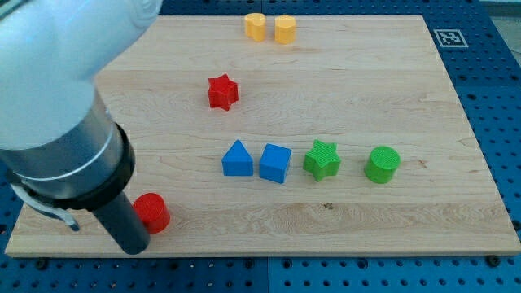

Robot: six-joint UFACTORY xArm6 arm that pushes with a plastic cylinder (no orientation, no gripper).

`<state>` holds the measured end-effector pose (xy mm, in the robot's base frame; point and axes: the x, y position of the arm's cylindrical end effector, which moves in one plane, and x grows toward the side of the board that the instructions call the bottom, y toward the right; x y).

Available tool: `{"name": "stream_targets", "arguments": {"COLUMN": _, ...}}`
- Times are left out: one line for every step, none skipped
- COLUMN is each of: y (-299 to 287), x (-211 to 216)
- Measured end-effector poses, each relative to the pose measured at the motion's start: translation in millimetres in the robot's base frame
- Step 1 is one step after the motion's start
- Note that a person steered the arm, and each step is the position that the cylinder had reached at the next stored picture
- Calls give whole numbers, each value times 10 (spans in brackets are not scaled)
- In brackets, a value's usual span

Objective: Place the red circle parallel to the triangle

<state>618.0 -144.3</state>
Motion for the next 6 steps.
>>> {"name": "stream_targets", "arguments": {"y": 224, "x": 5}}
{"name": "stream_targets", "arguments": {"y": 370, "x": 5}}
{"name": "stream_targets", "arguments": {"y": 334, "x": 5}}
{"name": "stream_targets", "arguments": {"y": 227, "x": -14}}
{"name": "stream_targets", "arguments": {"y": 234, "x": -219}}
{"name": "stream_targets", "arguments": {"y": 204, "x": -517}}
